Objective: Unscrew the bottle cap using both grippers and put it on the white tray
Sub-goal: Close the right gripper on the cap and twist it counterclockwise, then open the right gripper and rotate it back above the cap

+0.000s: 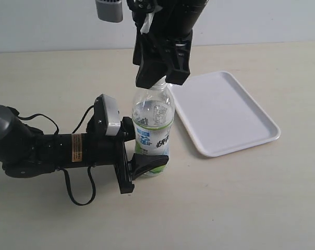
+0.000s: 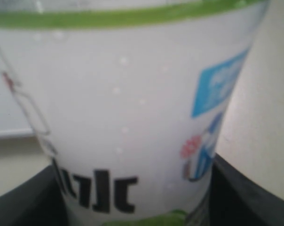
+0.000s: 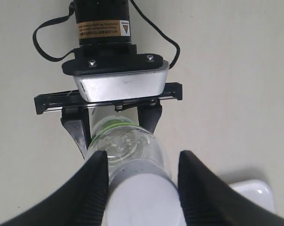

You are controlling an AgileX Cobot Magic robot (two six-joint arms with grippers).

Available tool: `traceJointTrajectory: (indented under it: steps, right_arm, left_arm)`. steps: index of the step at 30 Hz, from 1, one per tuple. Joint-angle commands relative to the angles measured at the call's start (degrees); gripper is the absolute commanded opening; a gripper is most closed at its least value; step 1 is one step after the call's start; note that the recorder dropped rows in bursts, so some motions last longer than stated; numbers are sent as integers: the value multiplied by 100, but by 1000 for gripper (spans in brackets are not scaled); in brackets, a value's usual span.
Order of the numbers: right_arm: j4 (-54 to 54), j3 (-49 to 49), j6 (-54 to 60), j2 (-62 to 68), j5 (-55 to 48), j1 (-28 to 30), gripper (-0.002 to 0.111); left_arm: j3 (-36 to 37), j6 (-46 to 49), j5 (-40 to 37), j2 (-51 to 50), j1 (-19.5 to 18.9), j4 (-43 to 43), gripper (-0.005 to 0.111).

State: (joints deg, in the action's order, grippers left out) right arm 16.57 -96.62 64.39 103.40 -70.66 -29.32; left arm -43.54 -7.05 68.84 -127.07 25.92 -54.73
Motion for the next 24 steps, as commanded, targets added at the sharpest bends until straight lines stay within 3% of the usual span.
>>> traceJointTrajectory:
  steps: [1, 6, 9, 15, 24]
  right_arm:
    - [-125, -25, -66, -16, 70, -3, 15]
    - [385, -25, -66, -16, 70, -3, 44]
    - [490, -37, -361, -16, 70, -3, 53]
    - [409, -41, -983, -94, 70, -3, 57]
    - [374, -41, -2780, -627, 100, -3, 57]
  left_arm:
    - [-35, 69, 113, 48, 36, -71, 1]
    - [-35, 69, 113, 48, 36, -71, 1]
    - [-35, 69, 113, 48, 36, -71, 1]
    - [-35, 69, 113, 48, 36, -71, 1]
    - [-35, 69, 113, 48, 36, -71, 1]
